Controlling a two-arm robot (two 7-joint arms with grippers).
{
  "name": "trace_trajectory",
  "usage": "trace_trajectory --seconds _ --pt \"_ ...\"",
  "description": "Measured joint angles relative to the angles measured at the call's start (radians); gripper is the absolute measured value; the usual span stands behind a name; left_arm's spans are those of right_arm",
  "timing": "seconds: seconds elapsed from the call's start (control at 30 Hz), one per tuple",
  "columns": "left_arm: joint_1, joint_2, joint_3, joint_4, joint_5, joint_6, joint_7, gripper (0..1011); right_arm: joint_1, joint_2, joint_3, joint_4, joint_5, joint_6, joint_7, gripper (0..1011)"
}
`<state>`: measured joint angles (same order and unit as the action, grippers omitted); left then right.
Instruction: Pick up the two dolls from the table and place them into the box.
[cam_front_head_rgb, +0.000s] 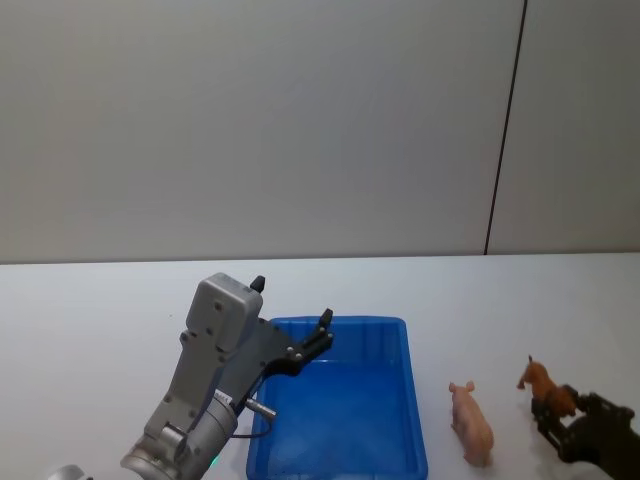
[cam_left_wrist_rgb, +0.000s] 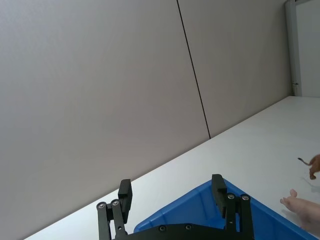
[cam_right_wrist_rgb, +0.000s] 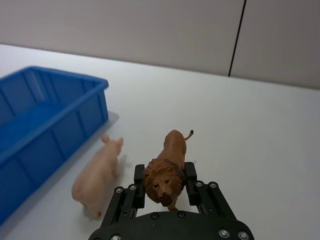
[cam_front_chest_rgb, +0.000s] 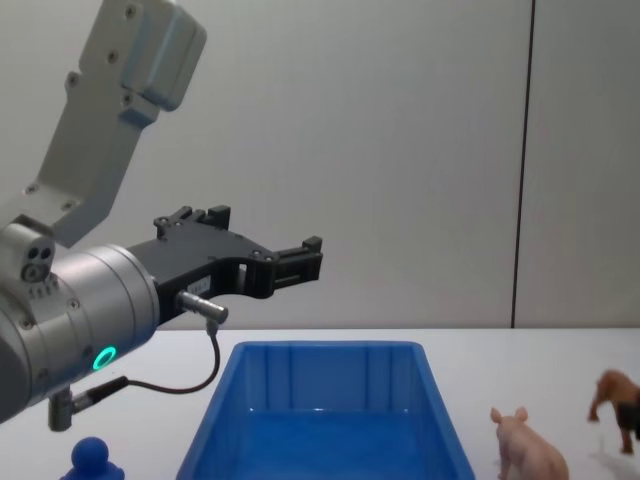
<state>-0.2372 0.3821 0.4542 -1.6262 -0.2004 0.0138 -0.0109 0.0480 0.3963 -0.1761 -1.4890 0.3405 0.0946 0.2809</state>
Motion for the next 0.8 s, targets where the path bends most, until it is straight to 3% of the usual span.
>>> trace_trajectory --seconds 0.37,0.8 --pt "0.000 0.000 0.000 0.000 0.000 0.000 0.000 1001 0.035 -0.006 0.002 -0.068 0.005 -0.021 0.051 444" --pt "0.000 0.000 0.000 0.000 0.000 0.000 0.000 1001 0.114 -0.048 -0.031 -0.108 0.010 0.042 0.166 444"
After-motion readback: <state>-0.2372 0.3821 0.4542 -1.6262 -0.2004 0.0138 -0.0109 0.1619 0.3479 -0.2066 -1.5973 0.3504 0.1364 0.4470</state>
